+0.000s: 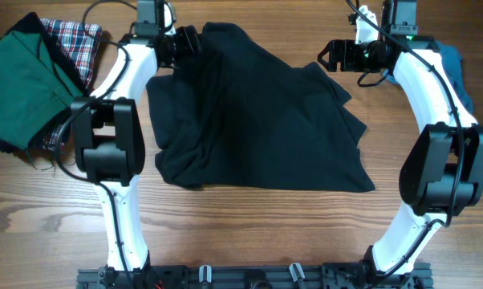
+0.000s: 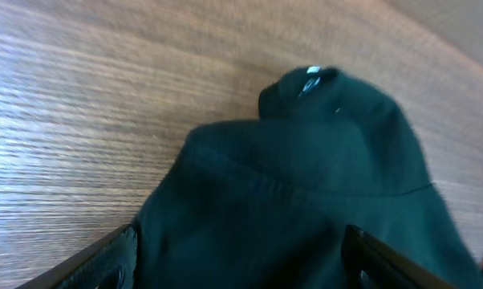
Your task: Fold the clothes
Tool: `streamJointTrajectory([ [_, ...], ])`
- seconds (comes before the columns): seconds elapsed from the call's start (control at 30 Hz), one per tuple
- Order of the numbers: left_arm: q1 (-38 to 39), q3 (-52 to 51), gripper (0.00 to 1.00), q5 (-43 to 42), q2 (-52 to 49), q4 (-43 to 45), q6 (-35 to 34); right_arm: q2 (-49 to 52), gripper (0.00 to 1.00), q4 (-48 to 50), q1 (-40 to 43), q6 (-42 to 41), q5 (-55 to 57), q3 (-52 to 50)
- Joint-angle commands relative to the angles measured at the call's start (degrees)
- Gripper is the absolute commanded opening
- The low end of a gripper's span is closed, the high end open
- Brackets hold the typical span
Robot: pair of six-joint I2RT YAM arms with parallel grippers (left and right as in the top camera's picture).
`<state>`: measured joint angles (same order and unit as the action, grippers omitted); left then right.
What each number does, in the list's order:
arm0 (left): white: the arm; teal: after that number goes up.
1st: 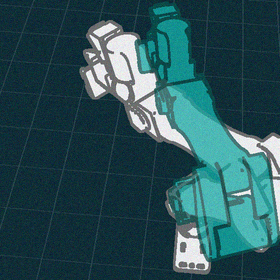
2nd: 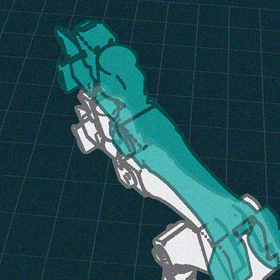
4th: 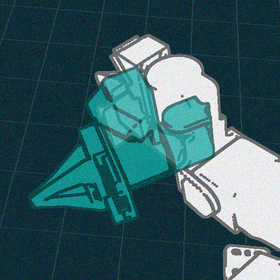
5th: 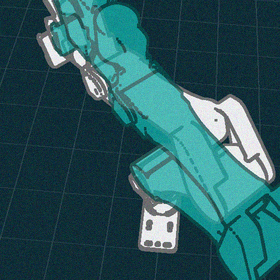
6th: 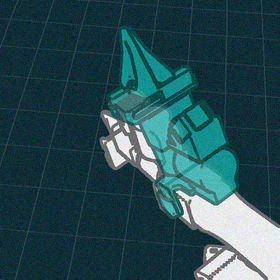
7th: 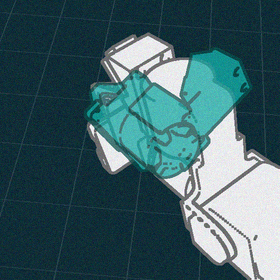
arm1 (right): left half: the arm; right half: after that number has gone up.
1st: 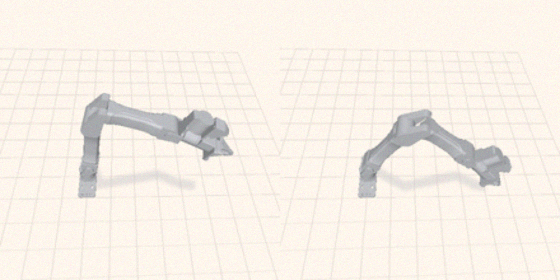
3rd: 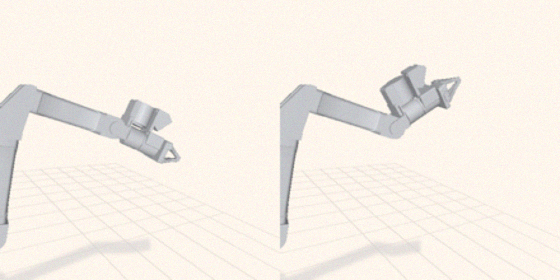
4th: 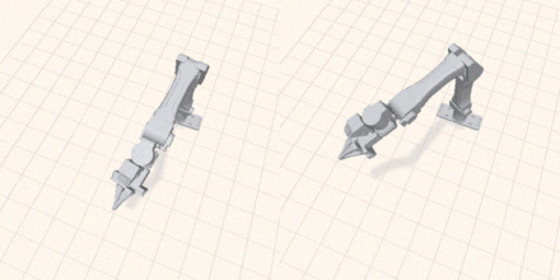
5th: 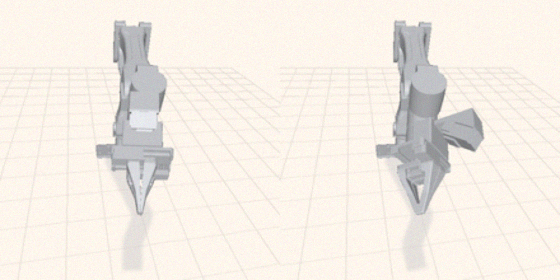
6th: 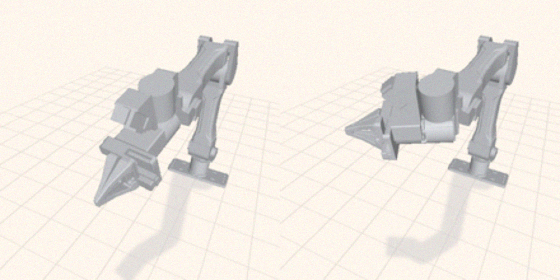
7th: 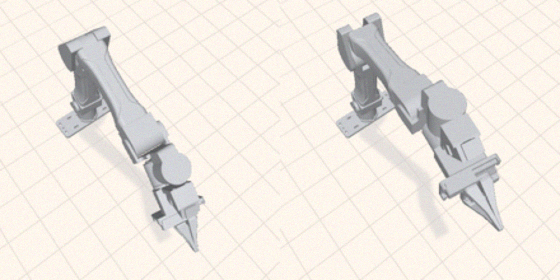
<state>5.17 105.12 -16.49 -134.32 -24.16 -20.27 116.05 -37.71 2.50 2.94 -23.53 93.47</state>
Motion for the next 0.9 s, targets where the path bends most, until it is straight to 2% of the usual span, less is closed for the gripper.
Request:
streamJointTrajectory([
  [0.0, 0.0, 0.6, 0.74, -0.3, -1.7, 0.0, 2.1, -0.2, 0.94, 0.2, 0.1, 1.0, 0.2, 0.3],
  [0.07, 0.0, 0.6, 0.7, 1.1, -2.4, -0.2, 2.1, -0.2, 0.94, 0.0, 0.1, 1.0, 0.2, 0.3],
  [0.27, -0.1, 0.6, 0.72, 9.1, -2.8, -0.9, 2.1, -0.2, 0.94, 0.0, 0.1, 1.0, 0.7, 0.2],
  [0.4, -0.1, 0.6, 0.7, 9.9, -4.1, -0.4, 2.1, 0.1, 0.94, -0.2, 0.1, 1.0, 1.2, -0.2],
  [0.53, 0.4, 0.5, 0.33, 9.9, -4.8, -1.1, 2.1, 1.7, 0.9, -1.0, 0.2, -1.1, 2.7, -0.2],
  [0.63, 0.3, 0.5, 0.17, 9.6, -4.8, -1.4, 2.1, 4.1, 0.89, -1.2, 0.3, -4.2, 3.0, -0.2],
  [0.7, 0.3, 0.5, 0.04, 9.5, -4.8, -2.4, 2.1, 5.3, 0.84, -2.4, 0.4, -4.6, 2.8, -0.2],
  [0.87, 0.3, 0.5, 0.04, 9.5, -4.8, -2.8, 1.9, 5.8, 0.76, -5.5, 0.4, -4.4, 2.8, -0.2],
])
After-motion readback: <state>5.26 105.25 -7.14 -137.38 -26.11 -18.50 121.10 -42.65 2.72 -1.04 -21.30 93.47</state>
